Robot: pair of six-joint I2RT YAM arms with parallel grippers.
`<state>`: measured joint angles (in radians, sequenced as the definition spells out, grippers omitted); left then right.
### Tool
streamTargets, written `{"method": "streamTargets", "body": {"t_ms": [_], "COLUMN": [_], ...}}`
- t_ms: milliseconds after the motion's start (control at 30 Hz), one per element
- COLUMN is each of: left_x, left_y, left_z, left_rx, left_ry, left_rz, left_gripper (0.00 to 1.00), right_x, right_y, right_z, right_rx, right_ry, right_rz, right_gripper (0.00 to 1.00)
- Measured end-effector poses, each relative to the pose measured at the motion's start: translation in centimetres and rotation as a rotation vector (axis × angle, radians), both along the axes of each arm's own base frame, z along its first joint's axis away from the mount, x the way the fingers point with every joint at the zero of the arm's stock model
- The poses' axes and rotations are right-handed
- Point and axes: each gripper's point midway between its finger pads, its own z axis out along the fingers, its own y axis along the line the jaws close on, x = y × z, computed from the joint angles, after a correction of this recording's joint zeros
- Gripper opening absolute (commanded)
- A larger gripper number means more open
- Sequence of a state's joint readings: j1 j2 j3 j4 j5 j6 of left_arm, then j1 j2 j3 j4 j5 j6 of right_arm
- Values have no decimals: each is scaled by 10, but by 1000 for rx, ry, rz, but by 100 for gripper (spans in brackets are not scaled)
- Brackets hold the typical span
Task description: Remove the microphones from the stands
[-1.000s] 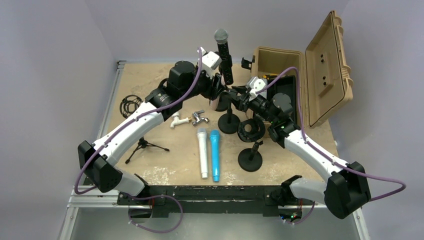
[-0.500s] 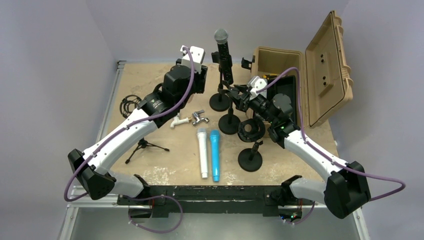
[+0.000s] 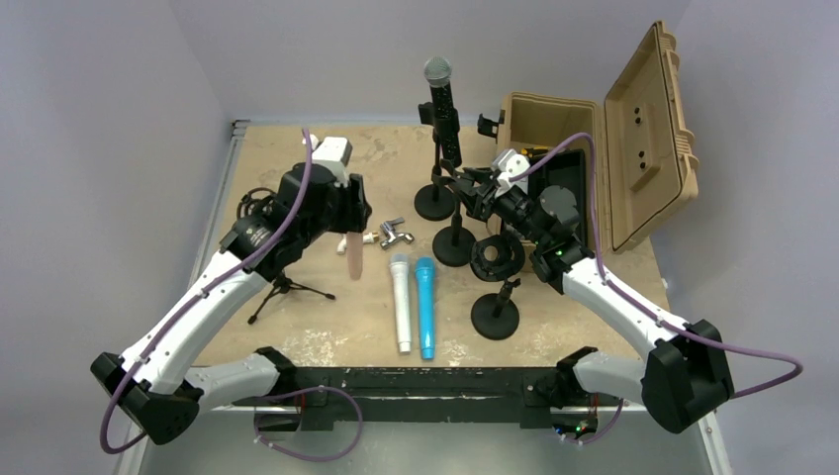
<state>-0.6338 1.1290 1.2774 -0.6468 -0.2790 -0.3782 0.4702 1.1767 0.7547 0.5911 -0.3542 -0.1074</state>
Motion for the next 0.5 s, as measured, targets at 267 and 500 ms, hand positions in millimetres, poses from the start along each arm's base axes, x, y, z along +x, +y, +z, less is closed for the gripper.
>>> {"method": "streamTargets", "body": {"t_ms": [267, 500], "left_x": [-51, -67], "left_y": [-28, -36], "left_z": [-80, -152], "left_rx": [-117, -111], "left_ry": [350, 623], "left_rz": [-125, -45], "left_gripper": [0, 0], "right_x": [-4, -12], "right_y": [0, -4], "right_z": [1, 2], "right_rx": [18, 30], "right_ry": [10, 12], "right_rz": [7, 7], "right_gripper": [0, 0]}}
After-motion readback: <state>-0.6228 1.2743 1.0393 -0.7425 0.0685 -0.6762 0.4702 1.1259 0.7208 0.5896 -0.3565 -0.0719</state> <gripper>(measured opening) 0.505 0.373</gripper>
